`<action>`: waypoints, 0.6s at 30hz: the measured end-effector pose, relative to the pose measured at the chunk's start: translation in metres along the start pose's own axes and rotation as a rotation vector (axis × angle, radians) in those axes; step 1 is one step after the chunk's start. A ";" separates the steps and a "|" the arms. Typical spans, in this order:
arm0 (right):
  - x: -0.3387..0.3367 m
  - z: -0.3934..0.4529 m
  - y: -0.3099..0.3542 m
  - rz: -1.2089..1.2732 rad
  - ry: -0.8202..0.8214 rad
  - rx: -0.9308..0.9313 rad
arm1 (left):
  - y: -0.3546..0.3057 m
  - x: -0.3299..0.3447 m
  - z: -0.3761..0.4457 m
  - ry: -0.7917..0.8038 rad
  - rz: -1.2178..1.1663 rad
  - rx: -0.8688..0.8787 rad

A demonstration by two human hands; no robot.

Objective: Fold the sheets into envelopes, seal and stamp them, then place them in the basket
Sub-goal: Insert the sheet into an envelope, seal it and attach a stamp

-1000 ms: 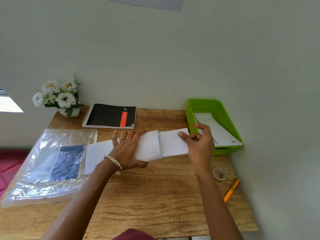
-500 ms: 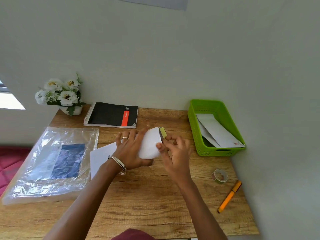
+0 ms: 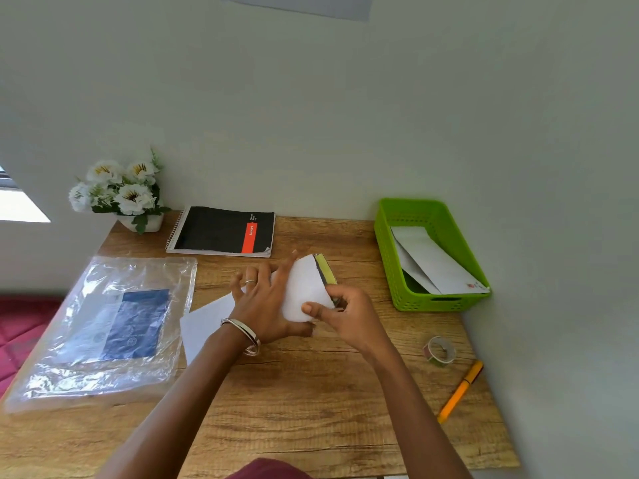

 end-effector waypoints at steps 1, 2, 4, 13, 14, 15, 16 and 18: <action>-0.007 -0.001 0.001 0.064 -0.067 -0.014 | -0.002 0.002 0.000 0.034 -0.021 -0.006; -0.015 -0.003 0.004 0.103 -0.145 -0.034 | -0.005 0.003 -0.001 0.069 -0.054 -0.005; -0.027 -0.008 0.008 0.152 -0.276 -0.081 | -0.011 0.001 -0.002 0.123 -0.160 -0.012; -0.052 -0.011 0.009 0.368 -0.391 -0.176 | -0.007 -0.032 0.007 -0.010 -0.860 -0.241; -0.051 -0.010 0.010 0.365 -0.360 -0.180 | -0.010 -0.035 0.008 -0.023 -0.940 -0.234; -0.050 -0.008 0.010 0.346 -0.337 -0.187 | -0.014 -0.039 0.008 -0.034 -1.009 -0.212; -0.049 -0.007 0.012 0.326 -0.316 -0.195 | -0.018 -0.043 0.009 -0.048 -1.065 -0.182; -0.048 -0.005 0.011 0.306 -0.282 -0.197 | -0.025 -0.052 0.008 -0.084 -1.117 -0.123</action>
Point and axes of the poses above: each hand's wrist, its own z-axis towards the middle knuckle, its own x-axis out of the palm, y = z × x, the point moved 10 cm from there along z, towards the middle knuckle, and after that the axes turned 4 degrees about z, right-handed, at the moved point
